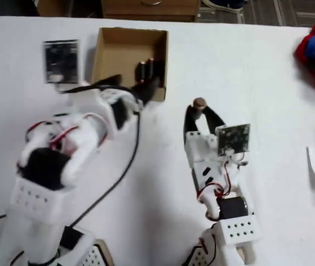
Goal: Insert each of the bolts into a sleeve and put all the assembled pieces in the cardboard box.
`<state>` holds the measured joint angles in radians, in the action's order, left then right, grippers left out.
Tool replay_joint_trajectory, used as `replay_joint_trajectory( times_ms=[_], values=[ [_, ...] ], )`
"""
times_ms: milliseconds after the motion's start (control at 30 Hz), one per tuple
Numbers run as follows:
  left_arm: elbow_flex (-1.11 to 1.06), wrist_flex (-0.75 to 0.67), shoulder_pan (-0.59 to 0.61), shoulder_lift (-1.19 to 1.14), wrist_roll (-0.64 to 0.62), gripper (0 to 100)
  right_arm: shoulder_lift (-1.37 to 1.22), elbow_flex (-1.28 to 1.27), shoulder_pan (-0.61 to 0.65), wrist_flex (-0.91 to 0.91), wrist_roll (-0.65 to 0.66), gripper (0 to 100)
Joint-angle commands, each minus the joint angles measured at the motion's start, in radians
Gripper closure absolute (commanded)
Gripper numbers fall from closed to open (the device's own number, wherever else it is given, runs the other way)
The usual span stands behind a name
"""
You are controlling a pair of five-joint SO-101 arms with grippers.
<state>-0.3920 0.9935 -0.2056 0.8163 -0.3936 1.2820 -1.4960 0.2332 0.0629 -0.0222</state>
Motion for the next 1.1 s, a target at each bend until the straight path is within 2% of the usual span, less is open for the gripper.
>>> replay_joint_trajectory(
  times_ms=[0,67,200,333,500,667,767,900,1067],
  values=[
    [0.022,0.084,0.112,0.031,0.003,71,-0.002,0.066,-0.025,-0.008,-0.031,97.5],
    [0.002,0.161,0.163,0.029,0.046,71,-0.064,0.133,-0.025,-0.010,-0.031,97.5],
    [-0.077,0.261,0.230,0.032,0.227,71,-0.343,0.353,-0.022,-0.065,-0.031,97.5],
    [-0.119,0.313,0.370,0.038,0.255,71,-0.733,0.715,-0.008,-0.028,-0.063,97.5],
    [-0.124,0.339,0.624,0.038,0.261,71,-1.205,1.338,0.045,0.272,-0.186,97.5],
    [-0.125,0.367,0.841,0.038,0.262,71,-1.696,2.013,0.147,0.587,-0.213,97.5],
    [-0.127,0.405,0.896,0.038,0.264,71,-1.966,2.395,0.203,0.753,-0.215,97.5],
    [-0.127,0.425,0.919,0.038,0.315,71,-2.278,2.817,0.240,0.880,-0.230,97.5],
    [-0.127,0.445,0.919,0.038,0.327,71,-2.542,3.090,0.240,0.917,-0.285,97.5]
  ],
)
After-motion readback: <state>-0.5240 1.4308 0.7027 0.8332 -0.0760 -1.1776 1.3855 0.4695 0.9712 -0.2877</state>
